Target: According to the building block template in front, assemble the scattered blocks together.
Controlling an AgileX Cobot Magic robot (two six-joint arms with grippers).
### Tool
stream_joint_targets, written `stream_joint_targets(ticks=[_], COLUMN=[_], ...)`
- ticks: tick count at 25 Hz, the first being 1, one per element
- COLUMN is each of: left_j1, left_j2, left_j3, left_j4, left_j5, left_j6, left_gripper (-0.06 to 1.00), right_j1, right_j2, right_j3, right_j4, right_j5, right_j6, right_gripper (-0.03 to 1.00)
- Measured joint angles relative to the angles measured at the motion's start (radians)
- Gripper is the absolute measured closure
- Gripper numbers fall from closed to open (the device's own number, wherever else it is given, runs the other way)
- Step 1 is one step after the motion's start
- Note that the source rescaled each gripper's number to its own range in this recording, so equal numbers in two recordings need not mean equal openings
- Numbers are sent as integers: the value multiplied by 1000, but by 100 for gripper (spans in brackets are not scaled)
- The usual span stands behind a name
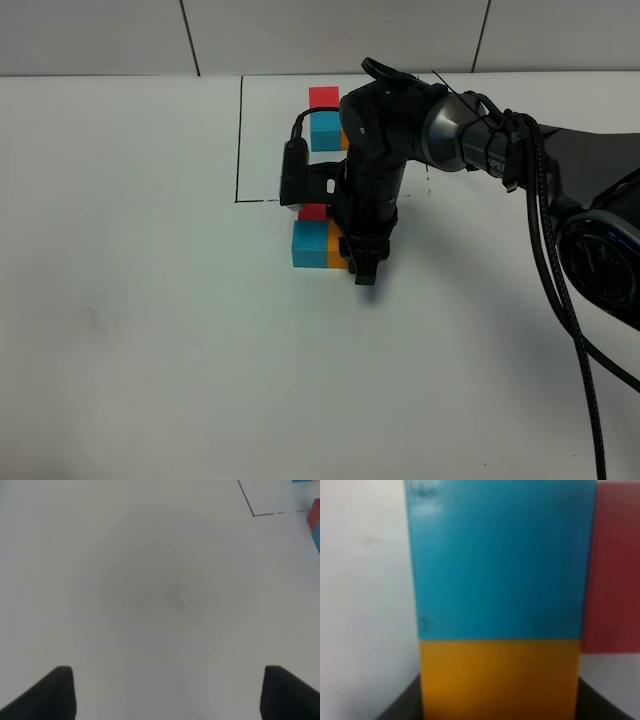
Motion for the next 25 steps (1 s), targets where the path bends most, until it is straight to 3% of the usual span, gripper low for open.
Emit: stream_joint_targets(ticks=[14,15,20,22,25], left_j1=[0,0,0,0,0], left_j2=[0,0,0,0,0], left_j3=[0,0,0,0,0], left_j4=[0,0,0,0,0], left_j5=[0,0,0,0,0], left_j6=[0,0,0,1,1], left_gripper=[16,16,16,16,16], right_j1=[0,0,-3,-15,-64], right_j2=[0,-1,-37,-68,-117], right_j3=[0,0,1,1,1], right_j4=[-1,-6,-47,-46,-8], right_j5=[2,3,32,37,25], right_j6=[-77,-81,-67,-27,83], right_gripper=[94,87,17,4,-2])
